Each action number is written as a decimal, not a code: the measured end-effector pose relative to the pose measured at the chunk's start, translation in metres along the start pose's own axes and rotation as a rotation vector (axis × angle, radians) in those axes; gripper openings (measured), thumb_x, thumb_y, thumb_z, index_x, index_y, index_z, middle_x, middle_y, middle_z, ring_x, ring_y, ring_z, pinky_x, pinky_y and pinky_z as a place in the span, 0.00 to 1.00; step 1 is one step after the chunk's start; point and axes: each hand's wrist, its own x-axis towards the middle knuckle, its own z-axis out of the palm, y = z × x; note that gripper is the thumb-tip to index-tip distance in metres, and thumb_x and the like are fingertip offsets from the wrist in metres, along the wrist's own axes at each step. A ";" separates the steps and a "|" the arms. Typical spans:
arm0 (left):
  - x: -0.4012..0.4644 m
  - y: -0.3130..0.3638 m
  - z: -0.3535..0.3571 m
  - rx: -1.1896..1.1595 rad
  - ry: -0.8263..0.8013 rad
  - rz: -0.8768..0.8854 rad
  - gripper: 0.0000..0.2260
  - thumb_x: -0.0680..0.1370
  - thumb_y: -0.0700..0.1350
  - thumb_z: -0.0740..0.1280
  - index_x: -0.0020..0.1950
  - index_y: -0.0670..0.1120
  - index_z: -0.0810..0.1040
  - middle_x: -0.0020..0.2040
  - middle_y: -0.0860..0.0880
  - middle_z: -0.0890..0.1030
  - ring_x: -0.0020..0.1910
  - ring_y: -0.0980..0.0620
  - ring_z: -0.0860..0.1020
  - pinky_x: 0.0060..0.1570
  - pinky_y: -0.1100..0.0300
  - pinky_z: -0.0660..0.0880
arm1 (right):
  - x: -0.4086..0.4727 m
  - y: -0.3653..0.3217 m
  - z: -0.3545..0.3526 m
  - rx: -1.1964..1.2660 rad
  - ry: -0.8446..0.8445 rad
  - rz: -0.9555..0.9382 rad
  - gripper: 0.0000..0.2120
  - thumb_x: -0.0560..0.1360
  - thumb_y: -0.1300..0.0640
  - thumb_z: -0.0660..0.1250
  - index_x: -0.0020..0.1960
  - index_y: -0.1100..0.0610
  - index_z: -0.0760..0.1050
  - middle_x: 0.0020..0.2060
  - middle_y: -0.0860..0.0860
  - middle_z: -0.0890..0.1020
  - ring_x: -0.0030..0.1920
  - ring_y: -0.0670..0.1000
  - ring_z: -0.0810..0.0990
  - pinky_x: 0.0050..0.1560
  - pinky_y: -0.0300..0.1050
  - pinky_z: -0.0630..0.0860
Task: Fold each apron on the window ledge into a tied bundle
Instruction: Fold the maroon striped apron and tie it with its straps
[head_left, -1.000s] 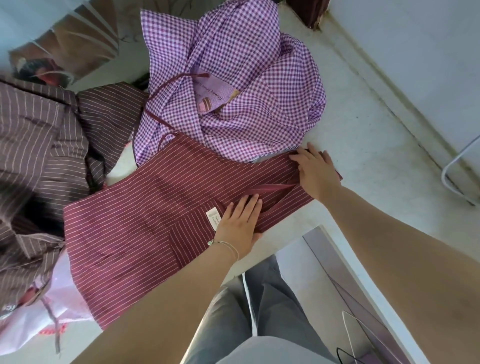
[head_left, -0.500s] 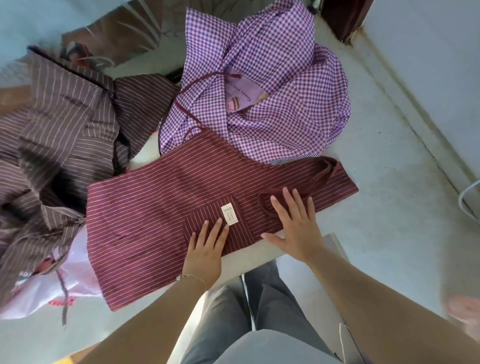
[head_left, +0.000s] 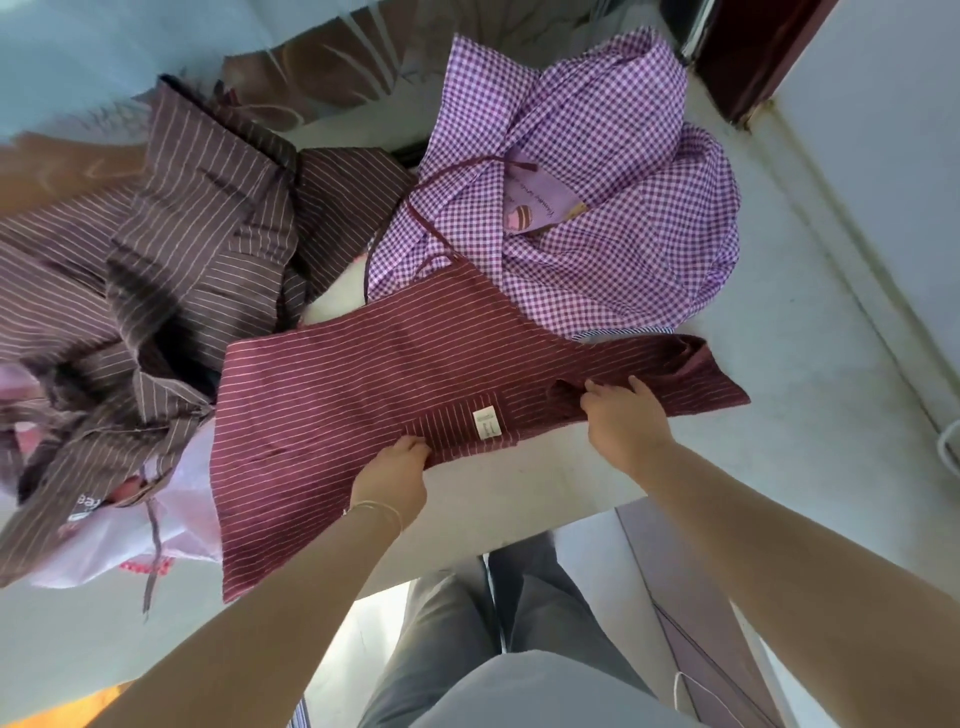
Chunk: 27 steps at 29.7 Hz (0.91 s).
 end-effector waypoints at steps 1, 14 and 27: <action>0.001 -0.004 -0.005 0.003 -0.045 -0.019 0.19 0.77 0.35 0.57 0.66 0.48 0.73 0.65 0.48 0.75 0.60 0.46 0.76 0.59 0.54 0.74 | 0.002 -0.003 -0.013 -0.024 -0.060 0.015 0.14 0.79 0.58 0.57 0.61 0.54 0.75 0.60 0.52 0.79 0.60 0.53 0.77 0.68 0.52 0.64; 0.030 -0.047 -0.053 -0.142 -0.402 0.088 0.13 0.78 0.55 0.66 0.54 0.46 0.79 0.48 0.51 0.78 0.48 0.51 0.76 0.51 0.58 0.72 | 0.037 0.011 -0.057 -0.035 -0.751 0.050 0.20 0.81 0.59 0.50 0.73 0.58 0.64 0.69 0.56 0.69 0.64 0.55 0.71 0.65 0.47 0.68; 0.056 -0.079 -0.037 -0.212 0.086 0.005 0.10 0.79 0.45 0.66 0.57 0.42 0.78 0.64 0.45 0.69 0.61 0.45 0.71 0.66 0.53 0.67 | 0.088 0.007 -0.069 0.183 -0.598 0.121 0.15 0.79 0.55 0.53 0.63 0.55 0.70 0.53 0.54 0.75 0.47 0.52 0.73 0.58 0.50 0.70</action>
